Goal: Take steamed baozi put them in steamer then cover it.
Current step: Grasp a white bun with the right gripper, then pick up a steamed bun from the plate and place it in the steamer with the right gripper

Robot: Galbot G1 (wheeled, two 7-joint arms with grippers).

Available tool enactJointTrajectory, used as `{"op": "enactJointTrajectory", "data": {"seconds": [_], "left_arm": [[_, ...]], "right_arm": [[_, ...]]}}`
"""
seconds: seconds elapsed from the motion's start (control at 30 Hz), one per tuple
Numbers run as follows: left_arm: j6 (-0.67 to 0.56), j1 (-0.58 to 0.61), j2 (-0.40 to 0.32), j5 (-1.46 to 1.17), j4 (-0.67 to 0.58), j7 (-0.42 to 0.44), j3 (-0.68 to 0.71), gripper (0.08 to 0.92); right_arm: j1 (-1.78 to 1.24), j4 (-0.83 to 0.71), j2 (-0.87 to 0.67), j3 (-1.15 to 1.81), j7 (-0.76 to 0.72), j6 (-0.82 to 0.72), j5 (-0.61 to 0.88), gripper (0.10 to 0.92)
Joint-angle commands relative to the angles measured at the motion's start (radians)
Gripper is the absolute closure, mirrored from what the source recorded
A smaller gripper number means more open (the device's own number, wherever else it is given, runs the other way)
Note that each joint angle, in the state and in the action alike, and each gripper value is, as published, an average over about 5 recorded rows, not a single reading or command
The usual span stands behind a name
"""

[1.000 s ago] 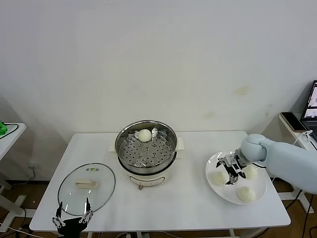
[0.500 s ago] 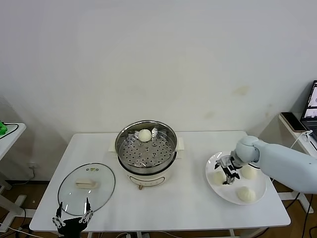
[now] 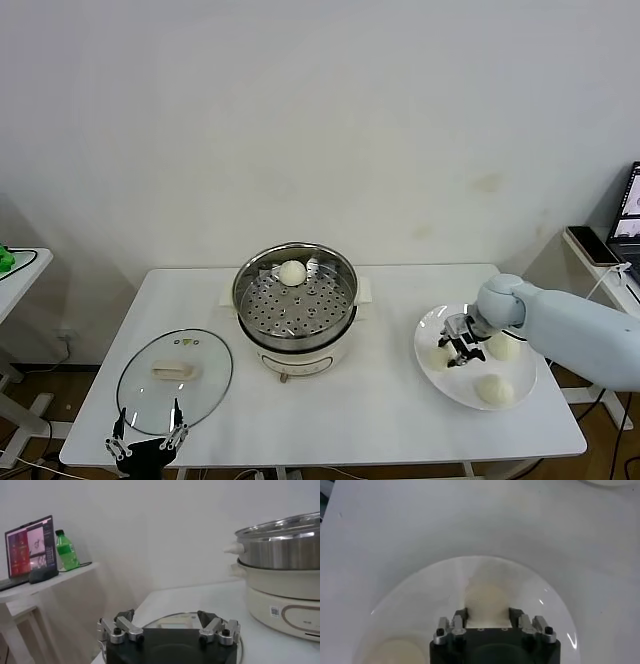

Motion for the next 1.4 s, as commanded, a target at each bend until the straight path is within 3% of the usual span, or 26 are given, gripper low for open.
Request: {"op": "enactJointTrajectory", "data": {"seconds": [0.03,0.33,0.53,1.07,1.4], "left_arm": [[0.001,0.001,0.0,0.0,-0.002,-0.001,0.001,0.177],[0.006,0.0,0.001,0.002,-0.006,0.0,0.012,0.177],[0.009,-0.002,0.012,0.0,-0.011,0.001,0.016,0.177],[0.01,-0.003,0.034,-0.005,-0.019,0.002,0.016,0.177],[0.007,-0.017,0.049,-0.024,-0.012,0.002,0.016,0.177]], "right_arm": [[0.039,0.03,-0.024,-0.015,0.0,-0.005,0.019,0.581],[0.187,0.111,-0.1,-0.071,0.004,-0.032,0.125,0.575],[0.314,0.121,-0.062,-0.088,0.017,-0.07,0.213,0.571],[0.704,0.08,0.263,-0.213,0.038,-0.184,0.495,0.566],[0.7,-0.015,0.554,-0.24,0.066,-0.26,0.684,0.558]]}}
